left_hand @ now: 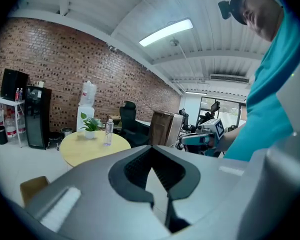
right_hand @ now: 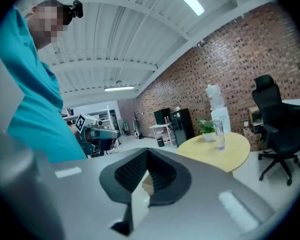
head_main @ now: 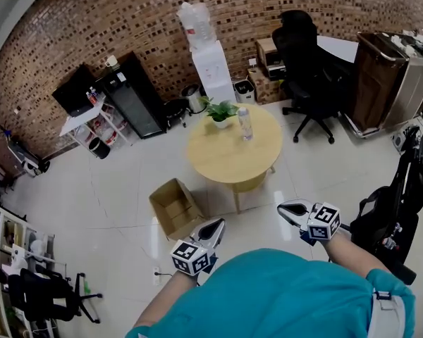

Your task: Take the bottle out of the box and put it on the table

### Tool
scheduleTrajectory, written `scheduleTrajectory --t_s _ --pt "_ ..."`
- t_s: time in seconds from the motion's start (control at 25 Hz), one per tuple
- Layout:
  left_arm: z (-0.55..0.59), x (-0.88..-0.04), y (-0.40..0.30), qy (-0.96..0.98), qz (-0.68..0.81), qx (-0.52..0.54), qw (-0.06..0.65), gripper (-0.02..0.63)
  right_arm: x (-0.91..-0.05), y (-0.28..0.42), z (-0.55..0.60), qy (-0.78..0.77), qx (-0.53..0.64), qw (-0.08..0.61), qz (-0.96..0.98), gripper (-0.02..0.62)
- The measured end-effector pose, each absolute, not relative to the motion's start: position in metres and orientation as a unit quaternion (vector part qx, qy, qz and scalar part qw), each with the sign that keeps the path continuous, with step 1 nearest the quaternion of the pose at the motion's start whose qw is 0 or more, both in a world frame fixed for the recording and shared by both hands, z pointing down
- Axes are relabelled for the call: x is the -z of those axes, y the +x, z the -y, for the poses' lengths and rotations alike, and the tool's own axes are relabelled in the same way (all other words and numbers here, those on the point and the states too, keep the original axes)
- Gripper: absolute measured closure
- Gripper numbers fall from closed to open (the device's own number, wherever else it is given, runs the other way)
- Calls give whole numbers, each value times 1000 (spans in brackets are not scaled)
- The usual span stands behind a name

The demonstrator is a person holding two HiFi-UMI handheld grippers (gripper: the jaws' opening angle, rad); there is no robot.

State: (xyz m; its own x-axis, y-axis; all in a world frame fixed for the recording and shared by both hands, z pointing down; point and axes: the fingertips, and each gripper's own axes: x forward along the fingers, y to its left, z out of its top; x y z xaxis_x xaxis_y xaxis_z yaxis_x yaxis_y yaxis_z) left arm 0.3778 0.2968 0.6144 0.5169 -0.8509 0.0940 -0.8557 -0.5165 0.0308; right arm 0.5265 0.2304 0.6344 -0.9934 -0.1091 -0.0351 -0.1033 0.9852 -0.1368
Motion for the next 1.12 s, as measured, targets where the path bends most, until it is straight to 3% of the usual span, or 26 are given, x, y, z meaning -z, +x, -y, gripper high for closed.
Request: scheduleTrajectory --t_s 0.64,1.12 --pt "-342 -620 293 880 473 20 43 601 -622 448 -274 -85 55 7 -995 595" --pt "-345 -615 281 873 486 34 37 601 -622 440 -271 -76 48 -3 -996 595"
